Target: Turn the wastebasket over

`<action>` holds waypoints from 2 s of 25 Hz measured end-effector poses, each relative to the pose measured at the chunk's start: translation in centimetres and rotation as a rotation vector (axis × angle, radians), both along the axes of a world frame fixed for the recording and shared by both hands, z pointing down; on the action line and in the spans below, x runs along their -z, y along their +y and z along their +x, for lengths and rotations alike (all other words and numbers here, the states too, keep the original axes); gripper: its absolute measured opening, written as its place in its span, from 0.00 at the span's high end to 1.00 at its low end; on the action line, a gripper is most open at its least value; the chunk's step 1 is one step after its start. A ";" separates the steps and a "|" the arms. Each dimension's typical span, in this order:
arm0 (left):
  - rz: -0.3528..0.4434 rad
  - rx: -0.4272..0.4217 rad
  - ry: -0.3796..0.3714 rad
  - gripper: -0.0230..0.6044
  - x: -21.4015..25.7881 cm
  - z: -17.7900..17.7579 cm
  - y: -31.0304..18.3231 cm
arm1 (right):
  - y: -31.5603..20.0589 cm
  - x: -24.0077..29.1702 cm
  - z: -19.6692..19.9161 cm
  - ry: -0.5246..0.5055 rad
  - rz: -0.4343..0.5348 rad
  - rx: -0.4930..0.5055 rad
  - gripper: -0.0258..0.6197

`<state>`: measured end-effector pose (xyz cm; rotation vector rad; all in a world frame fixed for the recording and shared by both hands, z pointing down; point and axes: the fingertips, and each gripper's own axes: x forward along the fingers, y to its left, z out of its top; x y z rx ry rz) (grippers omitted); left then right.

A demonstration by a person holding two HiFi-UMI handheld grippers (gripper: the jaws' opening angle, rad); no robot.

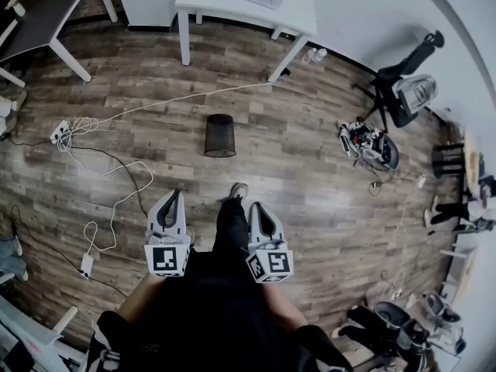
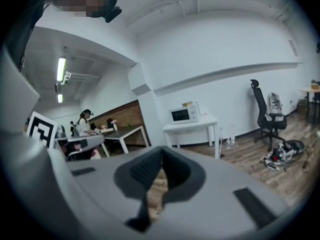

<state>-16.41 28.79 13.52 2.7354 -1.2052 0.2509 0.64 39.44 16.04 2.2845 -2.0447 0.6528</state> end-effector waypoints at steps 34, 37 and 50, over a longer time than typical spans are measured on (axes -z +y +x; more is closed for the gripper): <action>-0.062 0.078 -0.082 0.91 -8.1 13.0 -19.7 | -26.5 -23.2 11.8 0.100 -0.276 0.455 0.91; -0.077 0.053 -0.091 0.91 -9.6 13.0 -21.6 | -27.8 -27.3 11.7 0.129 -0.302 0.461 0.91; -0.163 0.127 -0.066 0.91 -17.6 11.2 -25.4 | -27.4 -46.3 8.7 0.213 -0.562 0.638 0.81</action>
